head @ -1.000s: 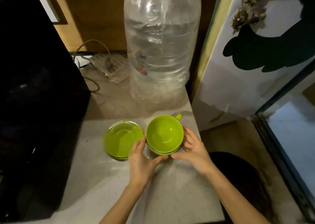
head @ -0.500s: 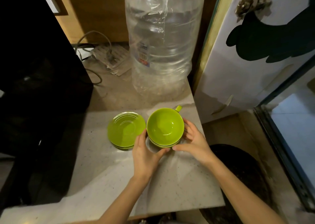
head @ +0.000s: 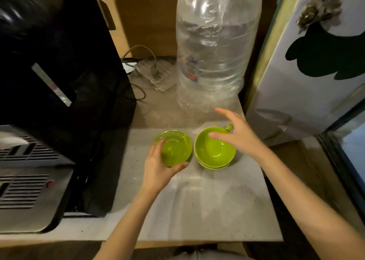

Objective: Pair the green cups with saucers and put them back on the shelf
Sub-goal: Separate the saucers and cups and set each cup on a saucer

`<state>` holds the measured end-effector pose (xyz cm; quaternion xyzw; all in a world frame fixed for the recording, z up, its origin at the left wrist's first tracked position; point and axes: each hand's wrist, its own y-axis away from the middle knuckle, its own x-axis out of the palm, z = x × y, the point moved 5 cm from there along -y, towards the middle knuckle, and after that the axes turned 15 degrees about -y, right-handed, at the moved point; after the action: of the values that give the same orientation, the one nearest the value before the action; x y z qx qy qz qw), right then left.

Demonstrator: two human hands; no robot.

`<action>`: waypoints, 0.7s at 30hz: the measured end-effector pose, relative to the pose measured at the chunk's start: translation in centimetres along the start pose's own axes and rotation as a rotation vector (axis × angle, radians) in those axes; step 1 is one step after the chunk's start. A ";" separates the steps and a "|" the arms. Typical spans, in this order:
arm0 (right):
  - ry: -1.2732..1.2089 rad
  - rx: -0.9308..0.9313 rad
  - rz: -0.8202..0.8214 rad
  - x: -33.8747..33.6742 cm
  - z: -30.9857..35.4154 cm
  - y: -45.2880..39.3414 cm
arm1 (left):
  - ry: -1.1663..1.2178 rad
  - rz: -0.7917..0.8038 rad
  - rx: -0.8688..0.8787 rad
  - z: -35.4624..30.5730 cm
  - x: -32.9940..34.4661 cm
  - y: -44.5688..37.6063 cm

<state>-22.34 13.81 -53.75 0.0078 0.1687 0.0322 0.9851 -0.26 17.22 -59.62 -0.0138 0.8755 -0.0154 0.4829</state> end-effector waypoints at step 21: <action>0.862 0.158 0.454 11.5 -1.9 -8.8 | 0.014 0.025 -0.140 4.8 2.2 -0.8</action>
<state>-11.59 5.85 -59.61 0.1049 0.5570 0.2334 0.7901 2.61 16.26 -64.00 -0.0364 0.8780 0.0518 0.4745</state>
